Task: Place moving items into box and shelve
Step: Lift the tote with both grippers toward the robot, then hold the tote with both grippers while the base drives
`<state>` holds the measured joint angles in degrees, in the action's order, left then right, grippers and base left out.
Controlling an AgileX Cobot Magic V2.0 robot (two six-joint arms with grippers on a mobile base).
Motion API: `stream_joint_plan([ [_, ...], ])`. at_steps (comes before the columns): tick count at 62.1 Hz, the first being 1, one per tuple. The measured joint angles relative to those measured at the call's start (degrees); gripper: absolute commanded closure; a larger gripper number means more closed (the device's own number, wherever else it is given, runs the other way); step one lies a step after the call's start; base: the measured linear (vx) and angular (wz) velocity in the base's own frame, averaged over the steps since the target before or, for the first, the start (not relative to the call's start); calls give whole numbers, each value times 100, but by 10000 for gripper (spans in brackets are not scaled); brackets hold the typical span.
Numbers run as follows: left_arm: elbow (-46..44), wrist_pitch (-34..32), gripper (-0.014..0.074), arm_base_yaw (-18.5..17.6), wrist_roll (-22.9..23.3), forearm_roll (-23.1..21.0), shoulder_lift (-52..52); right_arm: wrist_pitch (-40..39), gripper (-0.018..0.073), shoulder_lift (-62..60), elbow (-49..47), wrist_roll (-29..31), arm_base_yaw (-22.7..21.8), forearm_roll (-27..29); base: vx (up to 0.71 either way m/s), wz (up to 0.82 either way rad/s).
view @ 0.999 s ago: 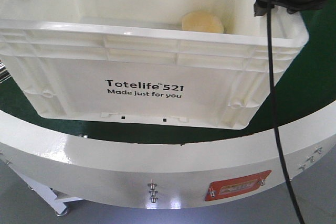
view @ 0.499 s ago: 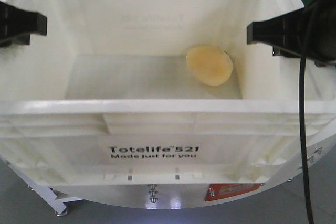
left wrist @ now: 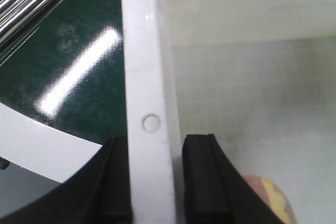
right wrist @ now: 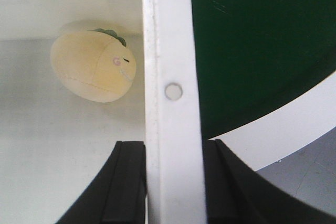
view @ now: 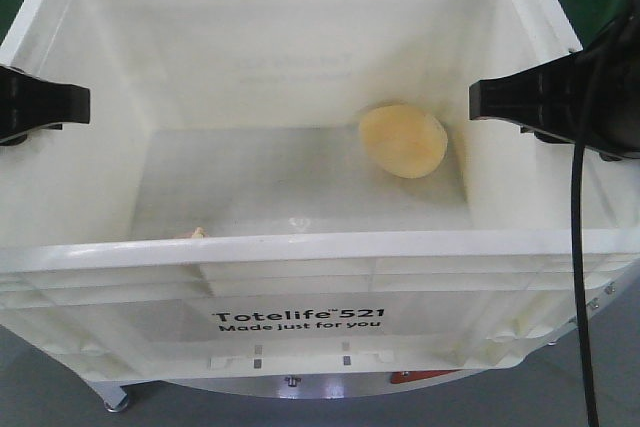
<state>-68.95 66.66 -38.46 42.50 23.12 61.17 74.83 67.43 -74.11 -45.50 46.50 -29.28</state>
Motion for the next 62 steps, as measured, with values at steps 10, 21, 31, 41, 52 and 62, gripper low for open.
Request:
stream_joint_plan([
  [10, 0, 0, 503, 0, 0, 4, 0, 0, 559, 0, 0, -4, 0, -1, 0, 0],
  [21, 0, 0, 503, 0, 0, 4, 0, 0, 559, 0, 0, -4, 0, -1, 0, 0],
  [31, 0, 0, 503, 0, 0, 11, 0, 0, 559, 0, 0, -4, 0, 5, 0, 0],
  [41, 0, 0, 503, 0, 0, 11, 0, 0, 559, 0, 0, -4, 0, 5, 0, 0],
  [52, 0, -9, 503, 0, 0, 18, 0, 0, 559, 0, 0, -4, 0, 10, 0, 0],
  [62, 0, -48, 503, 0, 0, 19, 0, 0, 559, 0, 0, -6, 0, -10, -1, 5],
])
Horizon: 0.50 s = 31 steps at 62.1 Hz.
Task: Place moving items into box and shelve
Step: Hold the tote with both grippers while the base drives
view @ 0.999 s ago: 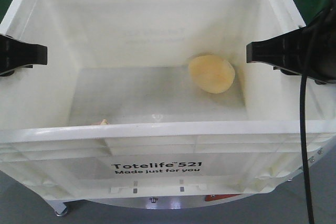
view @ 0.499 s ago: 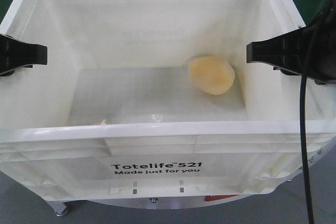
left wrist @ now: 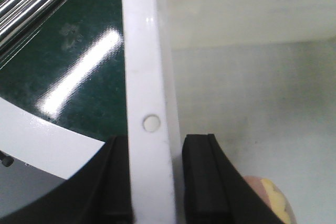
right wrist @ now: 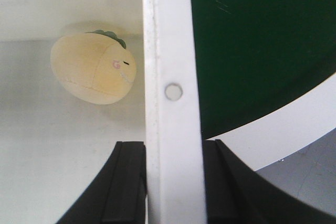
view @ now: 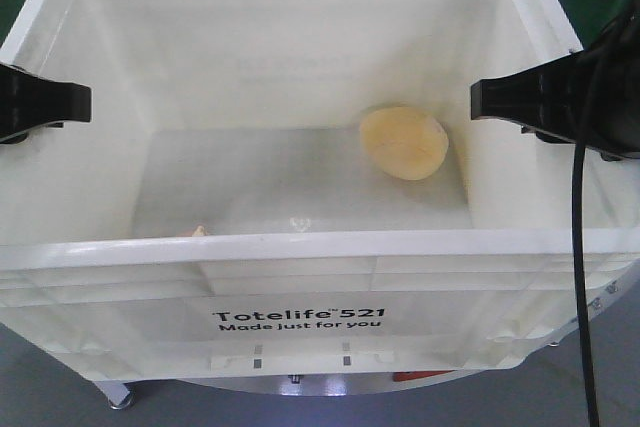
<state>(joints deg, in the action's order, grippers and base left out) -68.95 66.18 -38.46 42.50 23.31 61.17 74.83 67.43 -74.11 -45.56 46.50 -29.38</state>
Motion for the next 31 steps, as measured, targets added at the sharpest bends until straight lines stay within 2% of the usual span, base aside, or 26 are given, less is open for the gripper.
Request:
stream_joint_plan([
  [15, 0, -1, 503, 0, 0, 5, 0, 0, 559, 0, 0, -10, 0, -6, -6, 19],
  [31, 1, -1, 503, 0, 0, 10, 0, 0, 559, 0, 0, -10, 0, -1, -9, 38],
])
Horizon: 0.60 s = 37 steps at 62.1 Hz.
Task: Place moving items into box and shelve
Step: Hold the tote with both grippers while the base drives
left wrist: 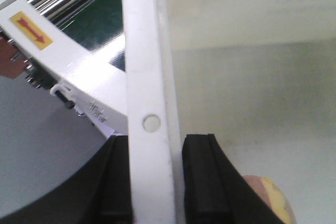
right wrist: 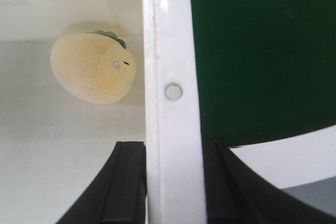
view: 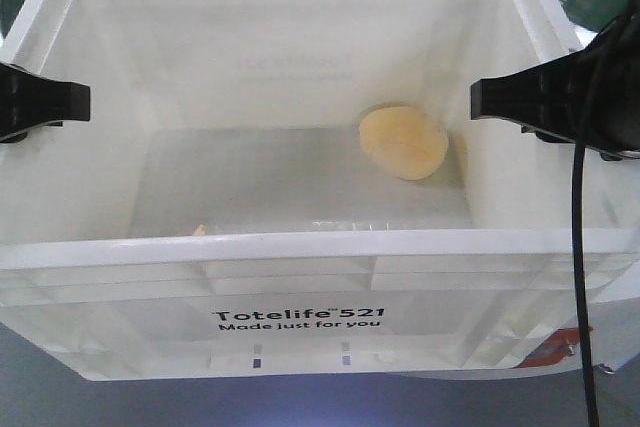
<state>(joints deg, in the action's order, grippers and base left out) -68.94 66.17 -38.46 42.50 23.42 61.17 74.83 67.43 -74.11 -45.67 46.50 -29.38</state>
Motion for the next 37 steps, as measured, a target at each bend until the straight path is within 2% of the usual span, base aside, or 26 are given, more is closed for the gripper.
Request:
stream_joint_plan([
  [37, 0, -10, 503, 0, 0, 9, 0, 0, 559, 0, 0, 0, 0, 6, -12, 53],
])
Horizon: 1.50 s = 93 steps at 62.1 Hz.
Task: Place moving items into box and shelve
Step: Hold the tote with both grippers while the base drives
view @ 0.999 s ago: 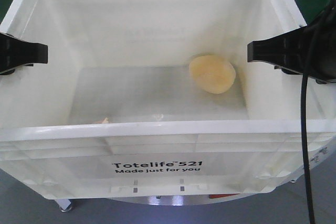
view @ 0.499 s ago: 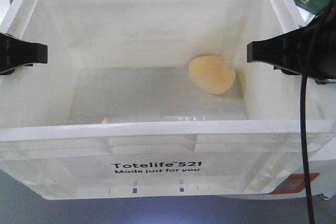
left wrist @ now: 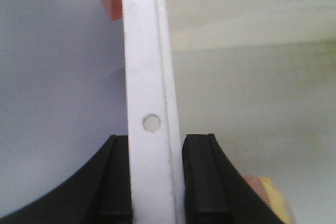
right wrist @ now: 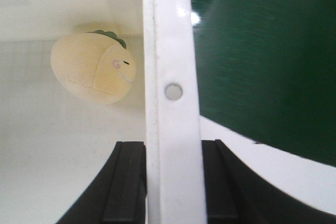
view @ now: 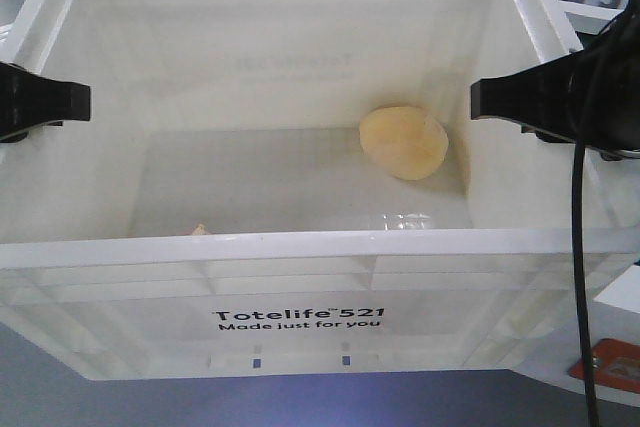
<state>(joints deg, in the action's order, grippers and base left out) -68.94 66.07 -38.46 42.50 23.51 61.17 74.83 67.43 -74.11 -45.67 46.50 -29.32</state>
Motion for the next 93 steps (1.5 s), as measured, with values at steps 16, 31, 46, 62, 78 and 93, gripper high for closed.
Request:
stream_joint_plan([
  [16, 0, 5, 503, 0, 0, 0, 0, 0, 559, 0, 0, 0, 0, 0, -17, 68],
  [31, 0, 10, 503, 0, 0, 7, 0, 0, 559, 0, 0, 0, 0, 11, -18, 72],
  [46, 0, 10, 503, 0, 0, 7, 0, 0, 559, 0, 0, 0, 0, 12, -18, 69],
  [62, 0, 10, 503, 0, 0, 7, 0, 0, 559, 0, 0, 0, 0, 17, -18, 68],
  [78, 0, 4, 503, 0, 0, 7, 0, 0, 559, 0, 0, 0, 0, 17, -18, 69],
  [93, 0, 10, 503, 0, 0, 7, 0, 0, 559, 0, 0, -4, 0, 17, -18, 78],
])
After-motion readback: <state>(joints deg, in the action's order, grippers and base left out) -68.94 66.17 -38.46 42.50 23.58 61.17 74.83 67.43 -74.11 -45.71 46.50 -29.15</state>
